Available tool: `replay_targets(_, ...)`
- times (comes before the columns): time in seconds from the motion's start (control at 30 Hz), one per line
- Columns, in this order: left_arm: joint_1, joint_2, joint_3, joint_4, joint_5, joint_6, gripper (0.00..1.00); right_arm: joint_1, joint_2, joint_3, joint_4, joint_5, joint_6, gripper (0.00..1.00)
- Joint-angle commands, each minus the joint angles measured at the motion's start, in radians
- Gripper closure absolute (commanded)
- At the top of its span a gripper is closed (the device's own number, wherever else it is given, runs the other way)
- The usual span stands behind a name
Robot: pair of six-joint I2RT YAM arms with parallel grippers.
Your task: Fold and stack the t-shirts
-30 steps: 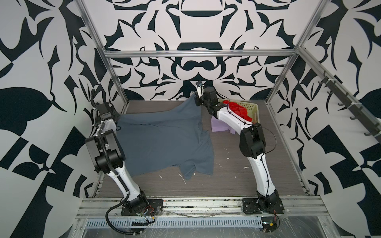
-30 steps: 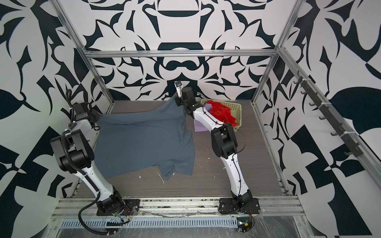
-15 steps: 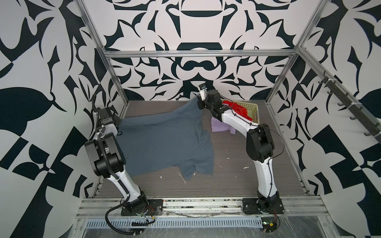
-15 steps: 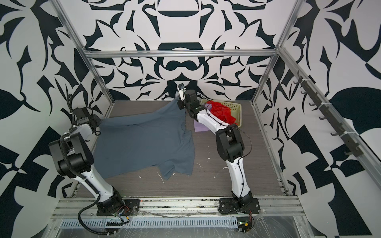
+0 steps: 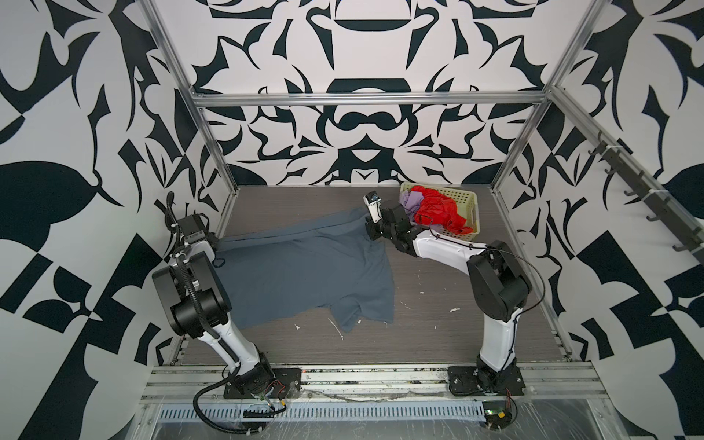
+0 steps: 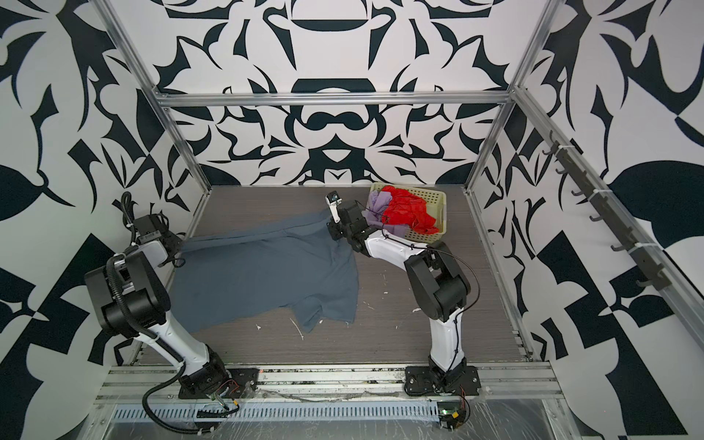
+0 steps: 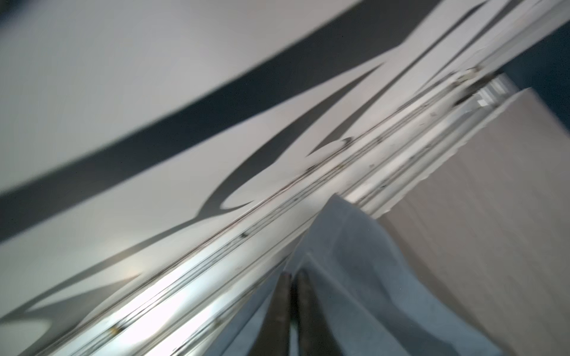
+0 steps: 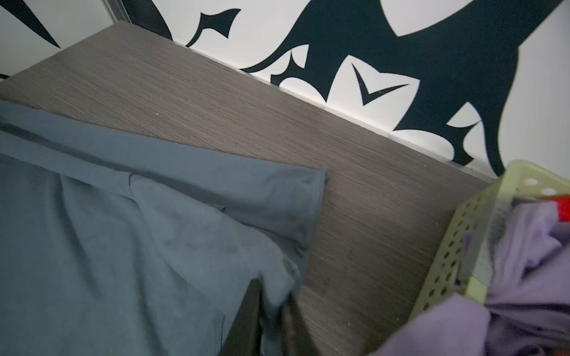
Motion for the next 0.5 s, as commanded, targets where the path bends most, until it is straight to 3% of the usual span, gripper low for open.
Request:
replay_targets(0.0, 0.004, -0.082, -0.019, -0.071, -0.087, -0.060, 0.82, -0.002, -0.165, -0.058, 0.122, 0.099, 0.052, 0.64)
replay_targets(0.13, 0.006, -0.114, 0.001, -0.125, -0.074, -0.075, 0.65, 0.000, -0.261, -0.132, 0.190, 0.142, 0.085, 0.55)
replay_targets(0.3, 0.004, -0.143, -0.005, -0.145, 0.043, -0.115, 0.63, 0.000, -0.256, -0.110, 0.171, 0.100, 0.114, 0.57)
replay_targets(0.47, -0.021, -0.134, -0.002, -0.162, 0.199, -0.146, 0.60, 0.000, -0.102, 0.026, 0.158, -0.053, 0.193, 0.61)
